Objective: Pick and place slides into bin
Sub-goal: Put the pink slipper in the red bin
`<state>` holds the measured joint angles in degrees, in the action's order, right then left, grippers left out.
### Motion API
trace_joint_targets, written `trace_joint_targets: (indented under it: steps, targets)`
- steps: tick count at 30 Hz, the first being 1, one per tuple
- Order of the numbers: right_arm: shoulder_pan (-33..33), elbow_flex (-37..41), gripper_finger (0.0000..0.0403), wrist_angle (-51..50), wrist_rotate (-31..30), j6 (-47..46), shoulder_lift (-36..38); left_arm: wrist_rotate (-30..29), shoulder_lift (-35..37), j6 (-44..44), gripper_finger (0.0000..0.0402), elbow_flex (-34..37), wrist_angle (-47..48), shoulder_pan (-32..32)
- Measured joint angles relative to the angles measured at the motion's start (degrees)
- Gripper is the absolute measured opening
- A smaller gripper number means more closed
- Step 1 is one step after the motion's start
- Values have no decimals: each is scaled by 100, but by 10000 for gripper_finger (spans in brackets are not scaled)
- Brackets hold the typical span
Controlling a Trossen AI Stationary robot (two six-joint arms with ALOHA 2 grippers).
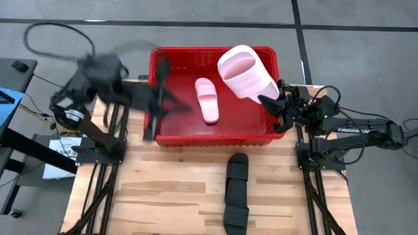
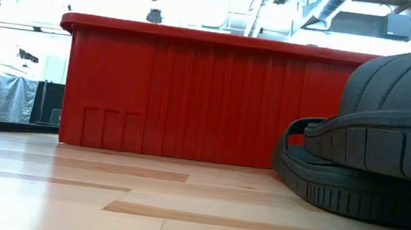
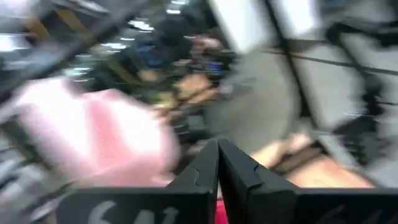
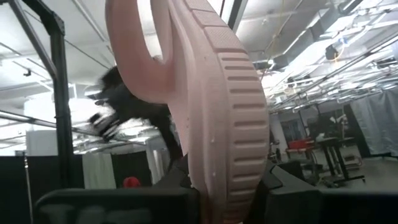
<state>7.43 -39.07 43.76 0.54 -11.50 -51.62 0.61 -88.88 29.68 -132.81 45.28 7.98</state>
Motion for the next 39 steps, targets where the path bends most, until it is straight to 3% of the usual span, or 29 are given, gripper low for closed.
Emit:
trace_joint_targets:
  steps: [6, 13, 17, 28, 35, 39]
  targets:
    - [-80, -2, 47, -39, -31, 94, 0, -19, 778, -34, 0, 1494, -1155, -559]
    - [-138, -2, 46, -164, -85, 102, 0, -76, 1656, -524, 0, 4033, -3740, -1046]
    - [-138, -2, 46, -202, -218, 104, 0, -314, 1893, -624, 0, 4753, -4746, -1030]
    - [-27, -7, 46, -775, -492, 126, -131, -1557, 1755, -611, 28, 4271, -3851, -436]
    - [-120, -4, 46, -913, -443, 203, -322, -2187, 1331, -650, 68, 3142, -2478, -419]
    - [-219, -7, 46, -828, -405, 245, -400, -2194, 993, -607, 88, 2512, -1923, -461]
